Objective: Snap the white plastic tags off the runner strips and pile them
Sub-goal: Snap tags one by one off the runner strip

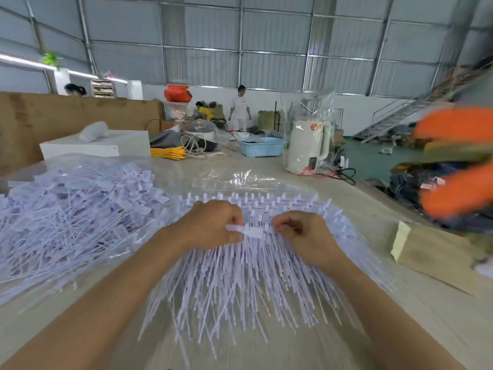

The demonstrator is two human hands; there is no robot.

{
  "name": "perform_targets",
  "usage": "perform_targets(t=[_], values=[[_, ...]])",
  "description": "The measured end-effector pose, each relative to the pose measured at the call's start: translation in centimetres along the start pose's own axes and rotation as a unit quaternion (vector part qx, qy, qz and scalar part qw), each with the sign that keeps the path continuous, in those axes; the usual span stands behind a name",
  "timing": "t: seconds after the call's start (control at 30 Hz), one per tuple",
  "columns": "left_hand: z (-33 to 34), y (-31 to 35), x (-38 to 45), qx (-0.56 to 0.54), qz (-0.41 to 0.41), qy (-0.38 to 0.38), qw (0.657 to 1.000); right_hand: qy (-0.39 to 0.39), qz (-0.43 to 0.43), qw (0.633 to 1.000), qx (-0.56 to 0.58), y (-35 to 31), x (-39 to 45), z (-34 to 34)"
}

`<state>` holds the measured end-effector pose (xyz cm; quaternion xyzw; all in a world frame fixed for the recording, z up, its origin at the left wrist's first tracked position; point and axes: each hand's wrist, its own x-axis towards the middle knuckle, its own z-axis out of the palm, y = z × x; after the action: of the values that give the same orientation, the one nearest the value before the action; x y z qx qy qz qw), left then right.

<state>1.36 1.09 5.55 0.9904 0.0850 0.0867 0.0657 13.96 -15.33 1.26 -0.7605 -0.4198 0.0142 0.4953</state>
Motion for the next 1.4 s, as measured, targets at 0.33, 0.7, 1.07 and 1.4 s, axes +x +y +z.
perform_targets(t=[0.33,0.7,1.07,1.4], values=[[-2.0,5.1,2.2,0.088,0.097,0.178,0.975,-0.060,0.100,0.896,0.429,-2.7,-0.5,-1.6],[-8.5,8.3,2.0,0.178,0.163,0.286,0.927,-0.018,0.000,0.825,0.565,-4.6,-0.7,-3.2],[0.4,6.1,4.3,-0.075,0.051,0.158,0.983,0.012,0.147,0.943,0.300,-1.1,-0.5,-3.2],[2.2,5.2,3.9,-0.347,-0.059,0.047,0.935,0.053,0.052,0.974,0.214,0.0,-0.3,-2.1]])
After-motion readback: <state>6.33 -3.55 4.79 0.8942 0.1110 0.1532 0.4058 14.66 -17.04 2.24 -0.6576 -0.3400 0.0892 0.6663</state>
